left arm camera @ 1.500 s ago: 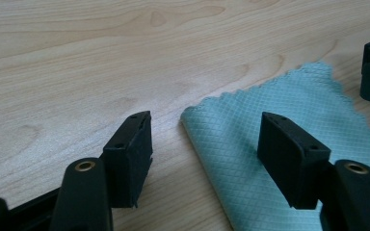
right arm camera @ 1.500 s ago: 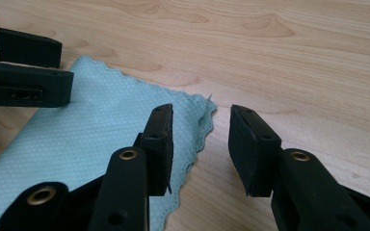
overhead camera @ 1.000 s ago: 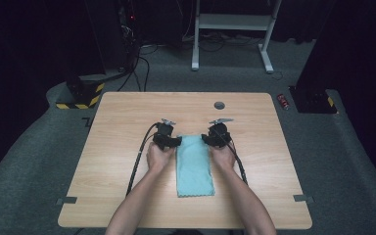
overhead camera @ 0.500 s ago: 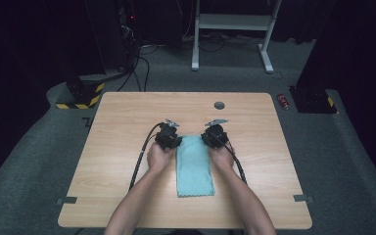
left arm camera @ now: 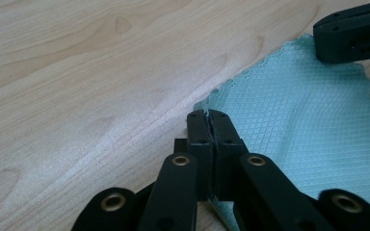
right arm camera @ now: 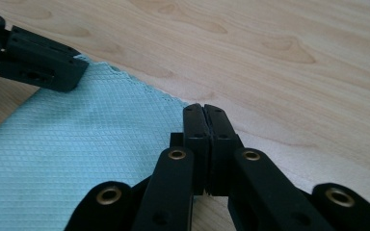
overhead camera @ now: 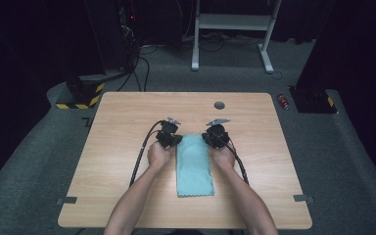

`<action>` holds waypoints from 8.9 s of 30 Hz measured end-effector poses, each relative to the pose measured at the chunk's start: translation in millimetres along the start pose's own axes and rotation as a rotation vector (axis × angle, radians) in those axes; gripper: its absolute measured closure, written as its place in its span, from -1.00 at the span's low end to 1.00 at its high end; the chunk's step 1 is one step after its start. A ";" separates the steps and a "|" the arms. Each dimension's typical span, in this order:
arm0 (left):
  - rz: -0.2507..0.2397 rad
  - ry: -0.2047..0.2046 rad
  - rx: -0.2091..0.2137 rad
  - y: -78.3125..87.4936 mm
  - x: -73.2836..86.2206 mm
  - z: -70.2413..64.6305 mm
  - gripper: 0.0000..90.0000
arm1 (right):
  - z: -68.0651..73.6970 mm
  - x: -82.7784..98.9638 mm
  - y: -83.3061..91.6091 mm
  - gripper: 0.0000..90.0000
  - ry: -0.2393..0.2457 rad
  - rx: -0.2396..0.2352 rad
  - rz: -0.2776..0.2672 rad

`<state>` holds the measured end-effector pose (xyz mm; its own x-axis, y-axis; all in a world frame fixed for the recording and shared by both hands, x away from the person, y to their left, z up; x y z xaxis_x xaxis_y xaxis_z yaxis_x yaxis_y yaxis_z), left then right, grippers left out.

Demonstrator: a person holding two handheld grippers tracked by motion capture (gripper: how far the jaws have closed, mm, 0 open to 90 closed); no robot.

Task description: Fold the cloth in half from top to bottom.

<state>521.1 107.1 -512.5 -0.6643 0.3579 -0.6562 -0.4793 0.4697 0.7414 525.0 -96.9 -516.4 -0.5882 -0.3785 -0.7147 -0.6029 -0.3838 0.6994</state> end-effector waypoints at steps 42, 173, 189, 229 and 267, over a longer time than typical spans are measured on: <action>-0.169 -0.041 0.097 36.9 -21.2 -7.6 0.96 | -16.9 -18.2 47.8 0.99 -0.013 -0.046 -0.102; -0.068 -0.197 0.236 64.2 99.2 -74.5 0.90 | 36.0 101.7 96.7 0.95 0.138 -0.205 -0.051; -0.138 -0.094 0.199 72.2 74.2 -69.6 0.48 | 26.0 82.9 101.8 0.75 0.067 -0.183 -0.086; -0.029 -0.149 0.109 83.5 123.0 -80.1 0.20 | 46.2 111.1 96.9 0.29 0.171 -0.144 -0.025; -0.111 -0.119 0.086 63.9 77.6 -65.1 0.17 | 31.1 86.3 90.7 0.82 0.088 -0.159 -0.078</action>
<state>401.5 112.3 -506.8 -0.5350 0.3910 -0.7489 -0.4914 0.5771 0.6523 402.8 -138.2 -514.7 -0.4897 -0.4116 -0.7686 -0.5476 -0.5408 0.6385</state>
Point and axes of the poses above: each handheld gripper's, and its own axes: y roughly backward along the jaws, x roughly out of its underside, z roughly to its left, the point moved 1 cm from there along -y, roughly forward along the jaws, and after that the axes turned 4 degrees about x, right-handed, at the moved point
